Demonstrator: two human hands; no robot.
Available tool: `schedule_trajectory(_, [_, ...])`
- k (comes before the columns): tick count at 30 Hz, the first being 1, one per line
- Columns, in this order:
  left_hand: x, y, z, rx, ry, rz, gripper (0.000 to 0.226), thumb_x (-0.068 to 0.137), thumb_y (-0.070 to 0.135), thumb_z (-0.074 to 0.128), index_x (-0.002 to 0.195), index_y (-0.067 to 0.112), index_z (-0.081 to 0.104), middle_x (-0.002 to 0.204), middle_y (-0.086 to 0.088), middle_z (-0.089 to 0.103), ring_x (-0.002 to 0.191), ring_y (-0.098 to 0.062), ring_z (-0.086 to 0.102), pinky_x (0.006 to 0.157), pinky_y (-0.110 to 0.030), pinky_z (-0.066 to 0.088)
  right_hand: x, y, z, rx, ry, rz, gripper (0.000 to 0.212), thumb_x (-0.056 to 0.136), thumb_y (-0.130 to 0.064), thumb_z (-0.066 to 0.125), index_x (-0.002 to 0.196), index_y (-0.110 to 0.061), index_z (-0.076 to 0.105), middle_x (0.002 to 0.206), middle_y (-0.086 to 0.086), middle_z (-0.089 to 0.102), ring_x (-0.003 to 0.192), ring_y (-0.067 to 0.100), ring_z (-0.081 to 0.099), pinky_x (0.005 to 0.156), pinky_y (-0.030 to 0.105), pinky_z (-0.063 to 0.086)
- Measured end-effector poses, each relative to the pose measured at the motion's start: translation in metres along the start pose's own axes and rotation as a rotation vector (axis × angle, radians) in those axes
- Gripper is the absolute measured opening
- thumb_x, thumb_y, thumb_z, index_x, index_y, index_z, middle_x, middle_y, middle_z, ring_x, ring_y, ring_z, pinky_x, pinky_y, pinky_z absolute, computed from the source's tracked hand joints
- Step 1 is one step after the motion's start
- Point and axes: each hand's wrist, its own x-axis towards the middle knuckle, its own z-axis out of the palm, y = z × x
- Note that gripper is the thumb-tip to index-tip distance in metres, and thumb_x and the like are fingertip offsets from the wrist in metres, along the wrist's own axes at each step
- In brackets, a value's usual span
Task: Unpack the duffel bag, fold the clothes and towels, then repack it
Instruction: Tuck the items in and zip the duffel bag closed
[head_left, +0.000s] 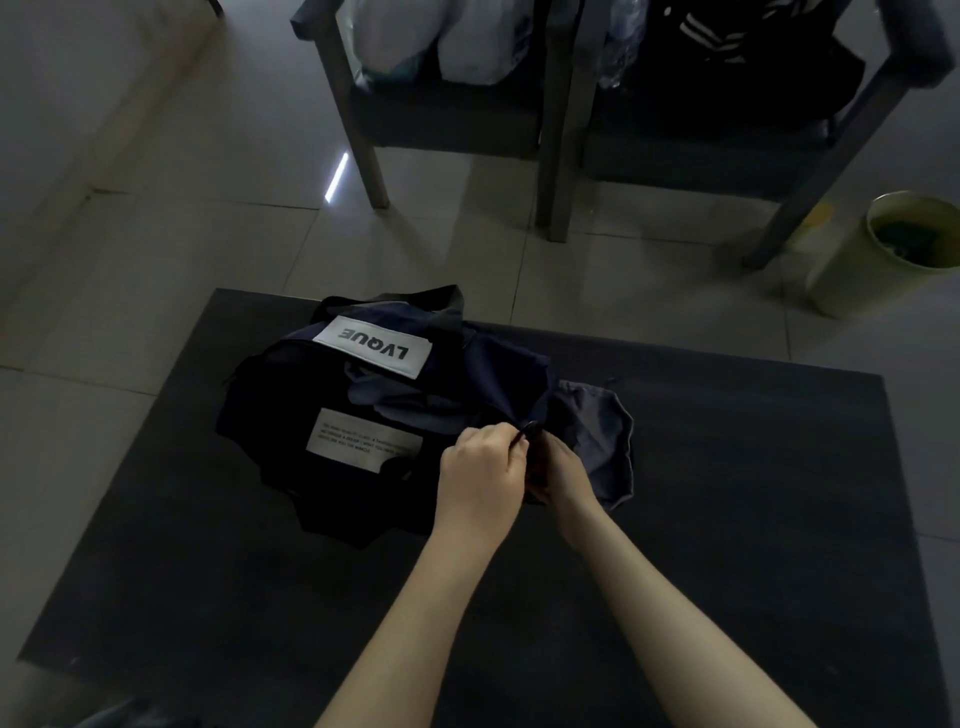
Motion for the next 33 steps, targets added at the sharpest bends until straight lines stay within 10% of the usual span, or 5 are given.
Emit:
schedule_trajectory(6, [-0.002, -0.003, -0.005, -0.011, -0.056, -0.029, 0.024, 0.097, 0.022, 0.049, 0.111, 0.012, 0.065, 0.101, -0.002, 0.067, 0.098, -0.019, 0.056, 0.084, -0.035, 0.046, -0.009, 0.000, -0.001, -0.048, 0.031, 0.019, 0.026, 0.098, -0.039, 0.044, 0.106, -0.020, 0.060, 0.106, 0.007, 0.066, 0.101, 0.023, 0.062, 0.092, 0.041, 0.050])
schedule_trajectory(18, [-0.009, -0.052, -0.040, 0.068, -0.094, -0.054, 0.028, 0.097, 0.023, 0.050, 0.122, 0.018, 0.061, 0.120, 0.004, 0.062, 0.116, -0.015, 0.051, 0.097, -0.035, 0.040, -0.035, -0.008, 0.007, -0.212, 0.160, -0.140, 0.036, 0.098, -0.032, 0.048, 0.128, -0.012, 0.053, 0.120, 0.003, 0.060, 0.108, 0.017, 0.056, 0.083, 0.025, 0.042])
schedule_trajectory(26, [-0.008, -0.108, -0.072, 0.178, -0.154, -0.096, 0.029, 0.098, 0.027, 0.044, 0.118, 0.018, 0.062, 0.119, 0.004, 0.062, 0.114, -0.018, 0.051, 0.093, -0.035, 0.040, -0.067, -0.023, 0.046, -0.761, 0.506, -0.863, 0.043, 0.088, -0.018, 0.063, 0.128, -0.009, 0.053, 0.131, 0.006, 0.052, 0.125, 0.018, 0.044, 0.107, 0.033, 0.035])
schedule_trajectory(33, [0.015, -0.159, -0.105, 0.315, -0.134, -0.166, 0.033, 0.098, 0.027, 0.039, 0.120, 0.016, 0.061, 0.119, 0.000, 0.063, 0.111, -0.022, 0.053, 0.087, -0.037, 0.041, -0.044, -0.025, 0.122, -1.386, 0.222, -1.099, 0.040, 0.069, -0.011, 0.077, 0.107, -0.012, 0.069, 0.117, 0.006, 0.066, 0.108, 0.025, 0.062, 0.096, 0.047, 0.045])
